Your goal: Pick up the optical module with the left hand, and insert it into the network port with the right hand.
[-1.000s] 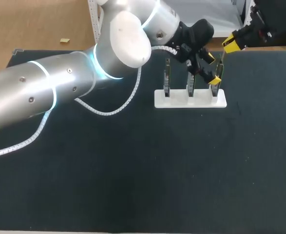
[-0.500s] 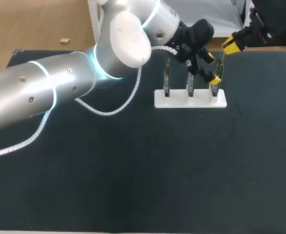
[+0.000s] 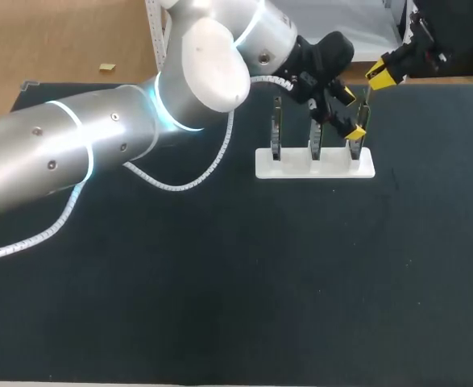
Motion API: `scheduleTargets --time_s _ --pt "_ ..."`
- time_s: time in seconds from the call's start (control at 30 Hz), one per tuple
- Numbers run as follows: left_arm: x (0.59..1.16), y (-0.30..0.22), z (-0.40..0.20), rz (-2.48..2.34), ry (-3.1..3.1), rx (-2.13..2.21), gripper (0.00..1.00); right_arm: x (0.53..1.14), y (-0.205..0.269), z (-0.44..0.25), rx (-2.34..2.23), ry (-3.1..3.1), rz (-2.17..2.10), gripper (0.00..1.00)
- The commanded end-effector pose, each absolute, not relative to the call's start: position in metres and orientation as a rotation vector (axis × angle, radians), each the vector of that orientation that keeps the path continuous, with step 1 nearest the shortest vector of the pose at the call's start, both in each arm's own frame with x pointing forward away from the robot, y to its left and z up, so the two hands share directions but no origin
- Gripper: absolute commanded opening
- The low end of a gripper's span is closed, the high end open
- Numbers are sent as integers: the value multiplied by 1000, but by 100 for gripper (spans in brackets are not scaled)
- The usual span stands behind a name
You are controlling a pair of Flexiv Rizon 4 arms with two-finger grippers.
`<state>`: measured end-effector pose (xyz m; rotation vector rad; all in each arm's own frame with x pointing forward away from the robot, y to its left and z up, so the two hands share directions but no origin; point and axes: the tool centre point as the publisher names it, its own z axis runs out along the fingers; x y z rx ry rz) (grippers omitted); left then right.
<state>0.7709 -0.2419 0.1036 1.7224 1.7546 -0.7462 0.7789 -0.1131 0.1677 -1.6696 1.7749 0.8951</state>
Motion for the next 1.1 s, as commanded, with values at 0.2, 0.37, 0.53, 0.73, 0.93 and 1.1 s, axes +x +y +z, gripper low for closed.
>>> scheduleTargets --time_s 0.2,0.37,0.53,0.73,0.93,1.1 --pt "774 -243 104 -747 1759 1728 100 781 -110 172 -1676 1763 882 0" --pt "774 -243 104 -747 1759 1728 100 780 -109 170 -1674 1766 881 0" --pt "774 -243 104 -747 1759 1728 100 780 -108 168 -1677 1771 885 0" --pt "774 -243 104 -747 1759 1728 100 781 -109 165 -1685 1778 879 0" --pt "774 -243 104 -747 1759 1728 100 780 -109 162 -1685 1782 882 0" --pt "774 -243 104 -747 1759 1728 100 780 -108 164 -1681 1779 881 0"
